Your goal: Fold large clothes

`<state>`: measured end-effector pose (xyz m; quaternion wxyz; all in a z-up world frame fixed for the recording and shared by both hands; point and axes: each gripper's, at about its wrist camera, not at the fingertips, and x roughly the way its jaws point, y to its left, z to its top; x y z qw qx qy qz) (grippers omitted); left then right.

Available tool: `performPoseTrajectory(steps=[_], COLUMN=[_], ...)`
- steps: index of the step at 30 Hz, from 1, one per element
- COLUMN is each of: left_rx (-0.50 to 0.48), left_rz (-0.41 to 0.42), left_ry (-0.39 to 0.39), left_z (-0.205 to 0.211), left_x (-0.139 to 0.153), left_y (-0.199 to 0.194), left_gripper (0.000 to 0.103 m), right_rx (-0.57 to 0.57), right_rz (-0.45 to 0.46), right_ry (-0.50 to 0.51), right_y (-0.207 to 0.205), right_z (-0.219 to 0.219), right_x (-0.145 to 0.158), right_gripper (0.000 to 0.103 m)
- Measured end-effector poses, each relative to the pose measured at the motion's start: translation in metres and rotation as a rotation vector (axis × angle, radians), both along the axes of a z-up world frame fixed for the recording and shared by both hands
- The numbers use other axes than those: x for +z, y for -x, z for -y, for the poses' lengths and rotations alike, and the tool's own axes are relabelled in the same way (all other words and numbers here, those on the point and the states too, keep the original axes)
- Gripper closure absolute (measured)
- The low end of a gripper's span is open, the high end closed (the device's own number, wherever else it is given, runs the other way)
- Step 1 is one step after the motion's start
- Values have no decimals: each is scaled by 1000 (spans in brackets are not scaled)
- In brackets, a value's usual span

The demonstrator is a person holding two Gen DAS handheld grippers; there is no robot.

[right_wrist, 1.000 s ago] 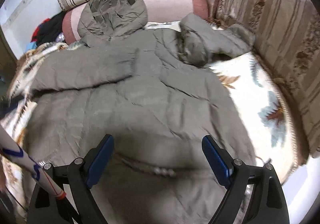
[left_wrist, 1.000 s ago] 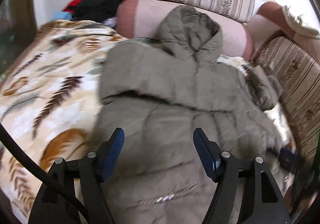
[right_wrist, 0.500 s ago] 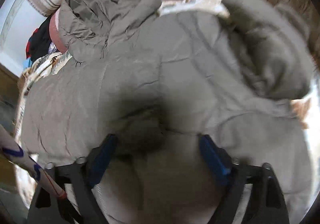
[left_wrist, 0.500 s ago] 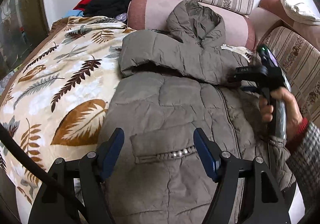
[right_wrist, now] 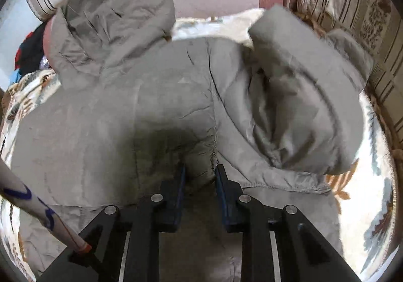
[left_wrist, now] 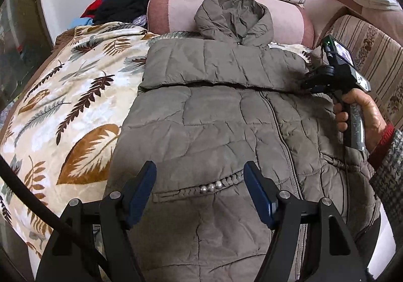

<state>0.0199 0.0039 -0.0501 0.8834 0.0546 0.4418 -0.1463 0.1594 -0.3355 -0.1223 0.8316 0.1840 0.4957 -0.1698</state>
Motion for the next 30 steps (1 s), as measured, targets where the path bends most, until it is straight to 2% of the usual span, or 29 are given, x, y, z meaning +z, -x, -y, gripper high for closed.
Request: performPoseTrajectory(steps=[4, 5, 6, 8, 10, 12, 14, 18, 20, 24, 30], left_rx=[-9, -11, -14, -21, -33, -45, -61, -80, -79, -76, -71], left_rz=[15, 16, 15, 5, -10, -20, -24, -23, -32, -61, -81], left_ry=[-16, -17, -18, -17, -18, -23, -36, -73, -87, -116, -160], left_z=[4, 6, 7, 11, 17, 23, 30, 42, 47, 57, 70], left_x=[5, 6, 6, 4, 1, -2, -6, -13, -18, -29, -40], left_y=[2, 2, 2, 2, 2, 3, 4, 3, 0, -10, -24], left_gripper=[32, 32, 32, 32, 32, 32, 32, 32, 32, 32, 32], right_rx=[8, 24, 28, 15, -23, -79, -166, -330, -375, -435, -485], right_rz=[81, 123, 155, 212, 250, 250, 207, 143, 127, 120, 75], right_ry=[-67, -81, -77, -55, -19, 24, 69, 66, 81, 97, 147], right_y=[20, 32, 42, 63, 84, 101, 114, 136, 143, 133, 95], right_z=[7, 10, 14, 27, 50, 76, 113, 189, 213, 257, 308], right_x=[14, 24, 32, 46, 55, 54, 45, 18, 12, 2, -15], right_gripper=[58, 51, 42, 36, 36, 35, 35, 35, 35, 35, 35])
